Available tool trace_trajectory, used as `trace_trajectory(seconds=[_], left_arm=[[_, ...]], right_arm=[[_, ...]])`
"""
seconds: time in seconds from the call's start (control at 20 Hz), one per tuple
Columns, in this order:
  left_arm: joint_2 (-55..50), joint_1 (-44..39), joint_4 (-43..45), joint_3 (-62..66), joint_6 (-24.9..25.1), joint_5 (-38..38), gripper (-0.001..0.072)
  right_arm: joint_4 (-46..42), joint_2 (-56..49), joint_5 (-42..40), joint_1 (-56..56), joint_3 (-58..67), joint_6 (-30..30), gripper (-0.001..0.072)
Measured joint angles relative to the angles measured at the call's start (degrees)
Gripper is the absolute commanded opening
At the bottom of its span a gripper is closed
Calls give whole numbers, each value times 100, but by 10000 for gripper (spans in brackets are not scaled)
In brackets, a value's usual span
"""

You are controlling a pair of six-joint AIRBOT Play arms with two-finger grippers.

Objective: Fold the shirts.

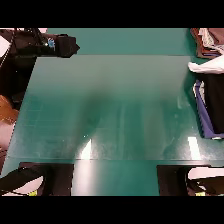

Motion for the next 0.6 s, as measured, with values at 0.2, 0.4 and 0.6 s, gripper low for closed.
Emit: trace_trajectory(seconds=[0.2,0.4,0.6], left_arm=[[0,-28,0,0,0,35,22],[0,-39,2,0,-4,-26,22],[0,-39,13,0,-4,-146,22]], right_arm=[[146,17,118,-223,614,7,15],[111,199,354,-367,1246,39,16],[-424,861,358,-629,739,133,16]])
